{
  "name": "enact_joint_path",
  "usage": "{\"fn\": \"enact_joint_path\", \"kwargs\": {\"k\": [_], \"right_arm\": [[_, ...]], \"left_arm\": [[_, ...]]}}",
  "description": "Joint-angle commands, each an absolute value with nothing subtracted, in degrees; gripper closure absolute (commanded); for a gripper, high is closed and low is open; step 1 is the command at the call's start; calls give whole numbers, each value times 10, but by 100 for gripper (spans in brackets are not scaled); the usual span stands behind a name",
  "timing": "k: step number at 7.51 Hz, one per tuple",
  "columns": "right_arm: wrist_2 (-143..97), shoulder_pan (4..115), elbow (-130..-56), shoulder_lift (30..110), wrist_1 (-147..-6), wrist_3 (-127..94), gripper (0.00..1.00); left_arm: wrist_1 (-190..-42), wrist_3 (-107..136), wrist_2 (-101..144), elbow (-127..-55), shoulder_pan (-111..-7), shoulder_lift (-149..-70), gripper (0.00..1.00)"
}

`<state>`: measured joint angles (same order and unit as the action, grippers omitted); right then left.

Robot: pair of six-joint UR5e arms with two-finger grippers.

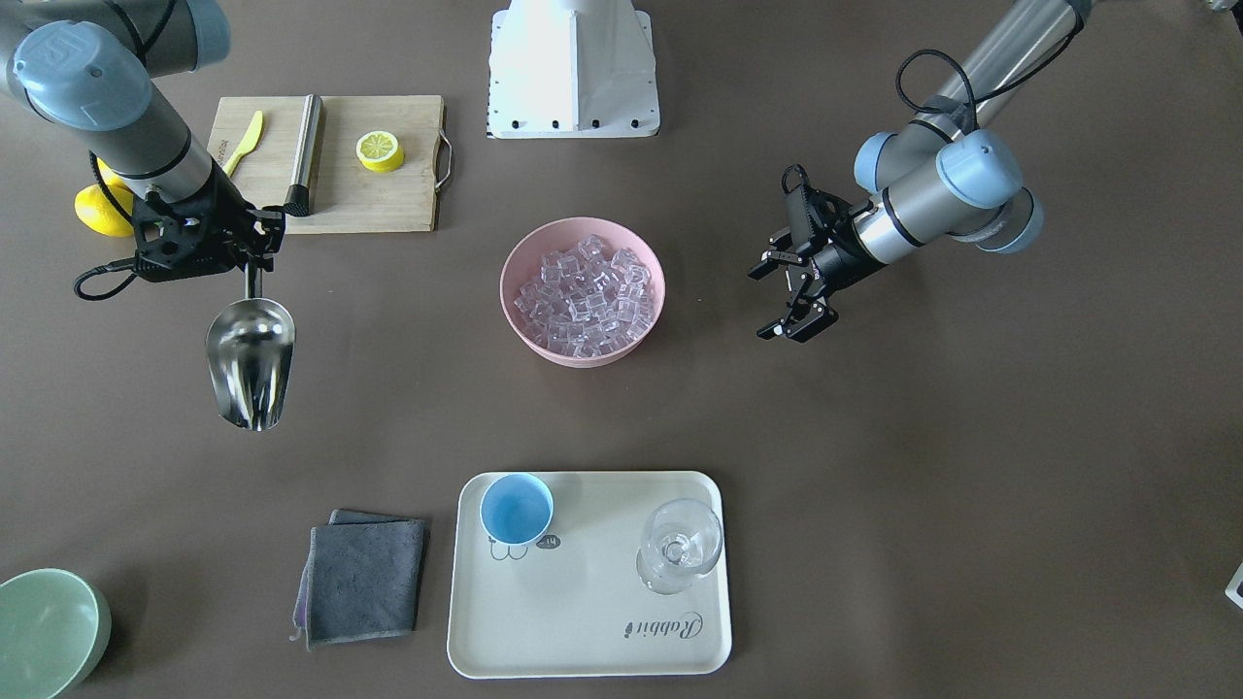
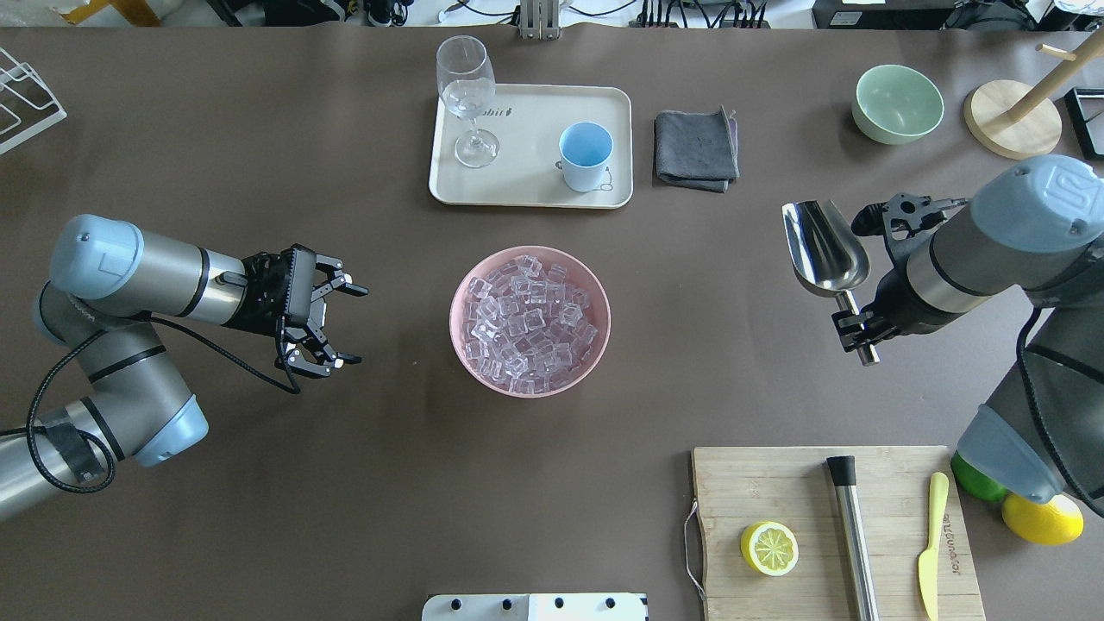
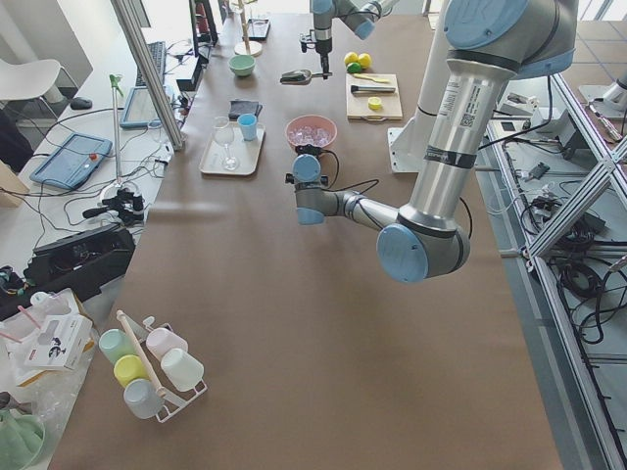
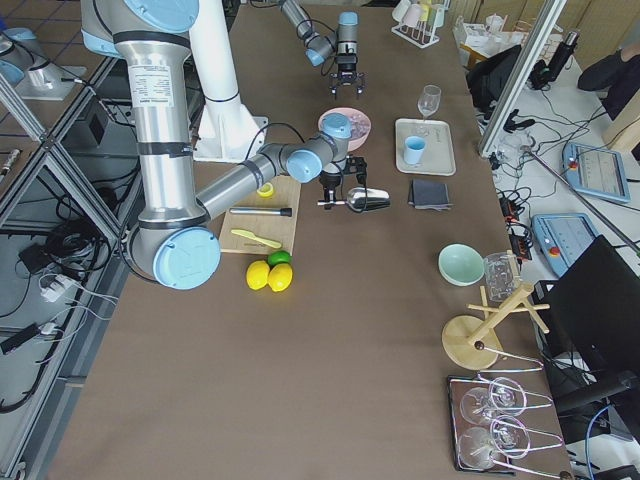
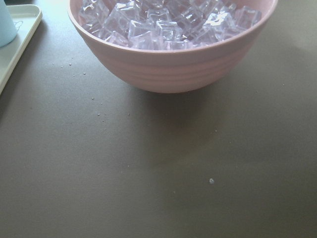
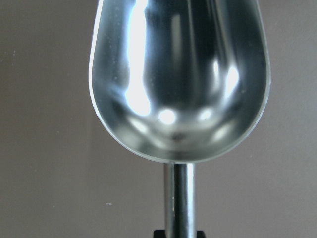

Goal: Put ice in cup with scoop
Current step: 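Lift the scoop with the right gripper while the left gripper moves beside the pink bowl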

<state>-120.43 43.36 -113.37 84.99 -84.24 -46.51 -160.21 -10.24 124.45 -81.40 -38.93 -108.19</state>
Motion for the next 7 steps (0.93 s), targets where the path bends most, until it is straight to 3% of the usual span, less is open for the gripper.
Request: {"fn": "enact_joint_path", "kwargs": {"k": [1,3,7], "right_arm": [[-1198,539,-1152,839,-928,-202,100],[-1195,555,-1159,832,-954,-157,100],[-1185,555,-1193,718,-1219,69,100]], "left_arm": [[-1607,-101,1244,-802,-396,-1109,2],[-1568,-102,1249,-802,-402,-1135,2],[-1559,-98,1250,-803,-375,-1147,2]]}}
